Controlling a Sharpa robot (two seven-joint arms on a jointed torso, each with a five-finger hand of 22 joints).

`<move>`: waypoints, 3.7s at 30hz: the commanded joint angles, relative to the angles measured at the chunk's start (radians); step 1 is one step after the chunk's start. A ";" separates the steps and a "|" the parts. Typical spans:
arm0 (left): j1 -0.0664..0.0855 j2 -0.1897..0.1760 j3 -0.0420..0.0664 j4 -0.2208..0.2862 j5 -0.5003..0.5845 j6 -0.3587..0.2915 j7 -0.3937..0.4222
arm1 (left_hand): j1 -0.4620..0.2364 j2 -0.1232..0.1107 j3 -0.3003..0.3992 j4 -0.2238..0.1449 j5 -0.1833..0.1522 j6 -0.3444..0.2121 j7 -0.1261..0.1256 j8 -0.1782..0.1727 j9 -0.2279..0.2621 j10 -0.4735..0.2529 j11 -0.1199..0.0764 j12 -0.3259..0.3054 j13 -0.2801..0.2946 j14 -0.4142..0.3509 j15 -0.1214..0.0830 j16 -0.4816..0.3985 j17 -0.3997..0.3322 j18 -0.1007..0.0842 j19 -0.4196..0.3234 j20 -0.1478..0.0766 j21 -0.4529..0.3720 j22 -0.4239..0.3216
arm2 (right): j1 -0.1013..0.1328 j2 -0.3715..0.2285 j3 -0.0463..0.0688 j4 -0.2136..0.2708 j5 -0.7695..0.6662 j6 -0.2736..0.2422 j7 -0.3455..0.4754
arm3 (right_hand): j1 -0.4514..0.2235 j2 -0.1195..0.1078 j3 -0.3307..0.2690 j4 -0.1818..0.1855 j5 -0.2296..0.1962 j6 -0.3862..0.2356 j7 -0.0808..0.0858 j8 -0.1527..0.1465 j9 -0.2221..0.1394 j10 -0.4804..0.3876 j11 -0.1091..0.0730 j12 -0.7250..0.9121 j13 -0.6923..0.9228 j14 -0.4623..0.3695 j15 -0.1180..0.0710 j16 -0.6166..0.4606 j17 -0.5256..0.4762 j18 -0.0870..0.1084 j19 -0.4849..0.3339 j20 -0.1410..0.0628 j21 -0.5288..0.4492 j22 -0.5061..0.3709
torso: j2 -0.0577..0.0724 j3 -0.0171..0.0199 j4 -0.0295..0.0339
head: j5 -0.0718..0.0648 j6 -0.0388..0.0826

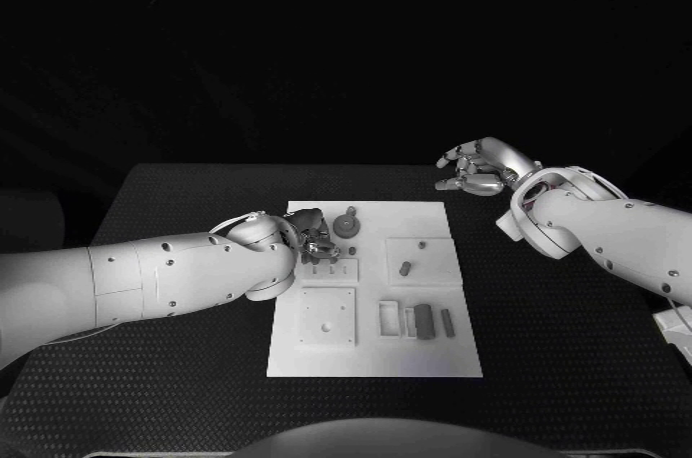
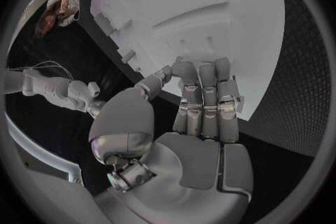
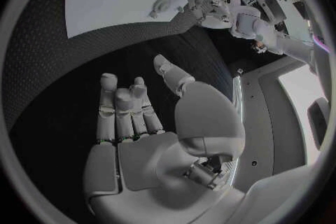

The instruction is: Assemble the parts on the task board

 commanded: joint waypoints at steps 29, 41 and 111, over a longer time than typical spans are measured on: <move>-0.009 -0.001 0.000 0.016 -0.156 0.033 0.001 | 0.015 -0.035 -0.005 0.007 -0.047 0.070 -0.059 -0.019 -0.001 -0.057 -0.031 0.001 -0.015 -0.009 0.000 0.013 -0.022 0.011 0.005 0.005 -0.016 0.006 | -0.005 -0.002 0.000 0.000 -0.009 0.016 0.003 | -0.010 0.003 -0.005 0.001 0.000 -0.003 0.008 0.004 -0.002 -0.010 -0.002 0.007 -0.004 -0.008 -0.002 -0.001 -0.002 0.015 -0.009 0.002 -0.004 0.013 | 0.000 0.0000 -0.0002 | 0.001 -0.008; -0.012 -0.002 0.000 0.013 -0.176 0.039 0.005 | 0.015 -0.043 -0.006 0.011 -0.050 0.070 -0.058 -0.023 0.000 -0.058 -0.030 0.002 -0.017 -0.011 0.000 0.015 -0.026 0.011 0.004 0.005 -0.019 0.007 | -0.006 -0.002 0.000 0.000 -0.009 0.016 0.003 | -0.011 0.003 -0.005 0.002 0.000 -0.003 0.008 0.005 -0.002 -0.010 -0.002 0.008 -0.005 -0.008 -0.002 -0.001 -0.003 0.015 -0.010 0.003 -0.005 0.013 | 0.000 -0.0006 -0.0004 | 0.000 -0.009; -0.023 -0.003 0.000 0.011 -0.200 0.069 0.017 | -0.037 -0.066 -0.136 0.053 -0.023 0.073 -0.056 -0.054 0.021 -0.075 -0.029 0.024 -0.041 -0.036 0.002 0.058 -0.076 0.014 0.004 0.008 -0.054 0.034 | -0.010 0.001 0.000 -0.005 -0.009 0.020 0.000 | -0.023 -0.002 -0.008 0.008 0.000 -0.006 0.009 0.005 -0.005 -0.015 0.000 0.011 -0.012 -0.012 -0.001 0.000 -0.007 0.015 -0.011 0.004 -0.007 0.012 | 0.000 -0.0004 -0.0001 | -0.003 -0.015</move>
